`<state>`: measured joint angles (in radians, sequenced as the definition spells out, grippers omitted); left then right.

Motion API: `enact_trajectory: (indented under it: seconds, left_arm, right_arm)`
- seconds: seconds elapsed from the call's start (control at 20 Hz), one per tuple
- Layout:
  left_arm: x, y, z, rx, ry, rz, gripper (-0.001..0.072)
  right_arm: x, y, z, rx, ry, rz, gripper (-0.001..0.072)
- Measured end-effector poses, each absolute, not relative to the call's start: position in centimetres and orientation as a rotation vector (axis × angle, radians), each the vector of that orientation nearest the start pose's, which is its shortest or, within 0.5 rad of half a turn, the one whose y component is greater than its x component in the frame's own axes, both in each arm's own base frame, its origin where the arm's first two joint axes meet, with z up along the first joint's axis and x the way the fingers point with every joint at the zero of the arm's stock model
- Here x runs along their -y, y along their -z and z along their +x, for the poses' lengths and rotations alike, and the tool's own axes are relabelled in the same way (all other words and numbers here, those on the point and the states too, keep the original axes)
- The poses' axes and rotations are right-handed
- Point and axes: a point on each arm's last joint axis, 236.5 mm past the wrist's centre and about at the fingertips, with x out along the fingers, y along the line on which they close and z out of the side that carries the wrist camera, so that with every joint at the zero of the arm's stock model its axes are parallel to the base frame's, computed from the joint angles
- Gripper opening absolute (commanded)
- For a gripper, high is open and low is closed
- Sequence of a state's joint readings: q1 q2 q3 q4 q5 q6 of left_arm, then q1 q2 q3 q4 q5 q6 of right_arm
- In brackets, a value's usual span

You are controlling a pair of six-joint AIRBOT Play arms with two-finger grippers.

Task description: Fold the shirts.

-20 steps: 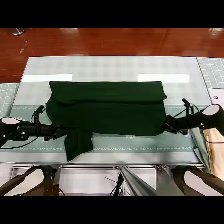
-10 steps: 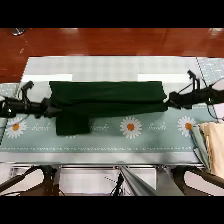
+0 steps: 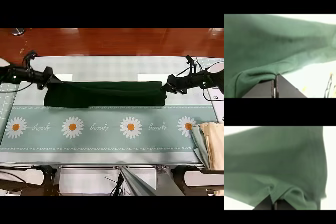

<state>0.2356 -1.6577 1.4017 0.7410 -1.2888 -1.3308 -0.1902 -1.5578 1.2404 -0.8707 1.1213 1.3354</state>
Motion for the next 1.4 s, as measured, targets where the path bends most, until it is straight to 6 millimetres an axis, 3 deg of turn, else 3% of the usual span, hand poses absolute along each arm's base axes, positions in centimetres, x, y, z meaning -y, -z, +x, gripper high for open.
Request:
enact_trajectory:
  seconds: [0.15,0.2,0.25,0.3,0.4,0.55,0.75,0.9,1.0,1.1,1.3,1.35,1.4]
  left_arm:
    - [6.2,1.0,48.2,-1.284,0.399,-0.788,0.004]
    - [6.2,1.4,48.6,-1.291,0.395,-0.796,0.0145]
    - [6.2,2.0,49.0,-1.301,0.389,-0.806,0.0492]
    - [6.1,2.6,49.2,-1.31,0.382,-0.816,0.0705]
    - [5.8,3.0,49.2,-1.328,0.381,-0.824,0.0704]
    - [1.3,3.0,48.1,-1.377,0.276,-0.795,0.0704]
    - [-6.5,0.3,44.7,-1.365,0.081,-0.69,0.0703]
    - [-7.7,-3.2,43.2,-1.217,0.047,-0.624,0.0704]
    - [-5.7,-5.4,42.7,-1.086,0.086,-0.6,0.0704]
    - [-2.2,-7.0,41.6,-0.992,0.152,-0.582,0.0704]
    - [4.4,-7.0,39.4,-0.952,0.277,-0.53,0.0704]
    - [5.9,-6.9,39.1,-0.955,0.31,-0.516,0.0704]
    - [7.5,-6.7,38.9,-0.957,0.34,-0.506,0.0702]
  right_arm:
    - [-5.2,3.5,46.2,-1.236,-0.273,0.662,0.0034]
    - [-5.2,3.8,46.9,-1.23,-0.269,0.676,0.0158]
    - [-5.1,4.2,47.4,-1.228,-0.264,0.689,0.0447]
    - [-5.1,4.5,47.9,-1.224,-0.259,0.705,0.0611]
    - [-4.9,4.9,48.6,-1.216,-0.254,0.72,0.0611]
    - [-3.1,4.9,48.2,-1.239,-0.246,0.731,0.0611]
    - [1.0,5.2,46.0,-1.309,-0.21,0.751,0.0611]
    - [2.5,6.0,44.8,-1.357,-0.182,0.755,0.0611]
    - [2.3,7.0,44.4,-1.392,-0.183,0.754,0.0611]
    - [1.0,8.0,44.3,-1.427,-0.205,0.752,0.0611]
    - [-3.6,9.0,44.4,-1.471,-0.3,0.73,0.0595]
    - [-4.9,9.2,44.4,-1.478,-0.322,0.725,0.0477]
    - [-5.8,9.5,44.5,-1.481,-0.332,0.707,0.0158]
